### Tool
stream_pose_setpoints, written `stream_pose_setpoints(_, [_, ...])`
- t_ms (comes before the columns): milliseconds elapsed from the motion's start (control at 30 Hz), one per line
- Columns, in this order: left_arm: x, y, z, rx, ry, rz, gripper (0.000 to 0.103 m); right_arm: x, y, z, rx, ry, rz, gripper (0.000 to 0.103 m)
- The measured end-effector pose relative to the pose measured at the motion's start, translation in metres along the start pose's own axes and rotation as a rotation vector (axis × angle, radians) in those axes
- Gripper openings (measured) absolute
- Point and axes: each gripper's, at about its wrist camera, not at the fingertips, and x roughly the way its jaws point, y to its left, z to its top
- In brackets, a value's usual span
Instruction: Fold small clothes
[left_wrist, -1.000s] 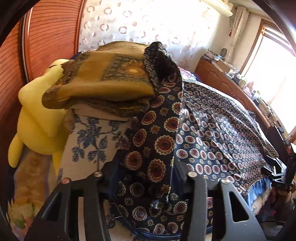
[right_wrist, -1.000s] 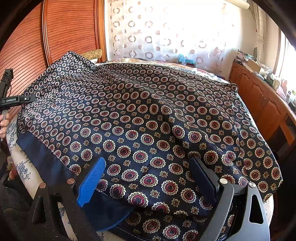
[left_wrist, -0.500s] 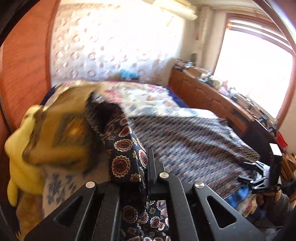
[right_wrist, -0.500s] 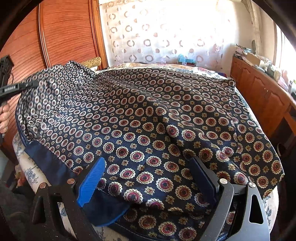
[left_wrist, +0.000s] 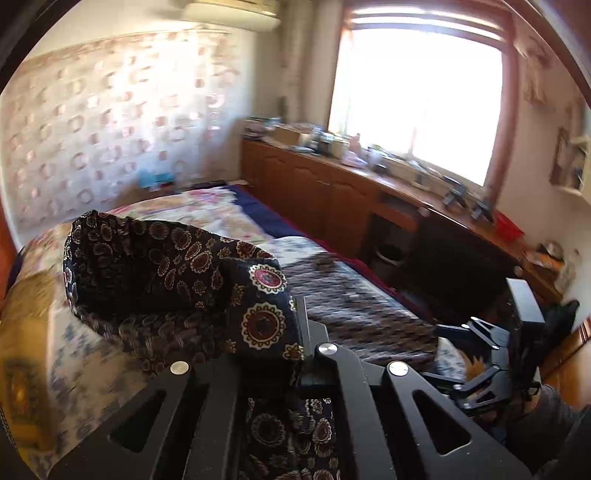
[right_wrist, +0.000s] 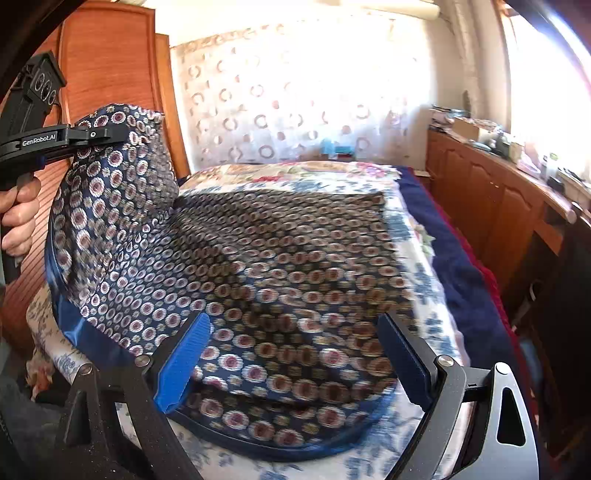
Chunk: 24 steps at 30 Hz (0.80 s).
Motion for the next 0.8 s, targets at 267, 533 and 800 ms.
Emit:
stream_pose_setpoints(267, [0.012,-0.027,-0.002,0.075,0.063,-0.072,0.062,-0.005,-0.010,-0.010,0.042,0.002,-0.027,0.093])
stream_pose_setpoints(533, [0.010,-0.008,-0.017,0.031,0.059,0.003,0.073,0.002,-0.008,-0.006,0.050,0.007,-0.042,0.093])
stream_pose_setpoints(800, [-0.004,0.024,-0.056,-0.056,0.064,0.089,0.073,0.012,-0.010,0.001,0.033,0.011,-0.020,0.089])
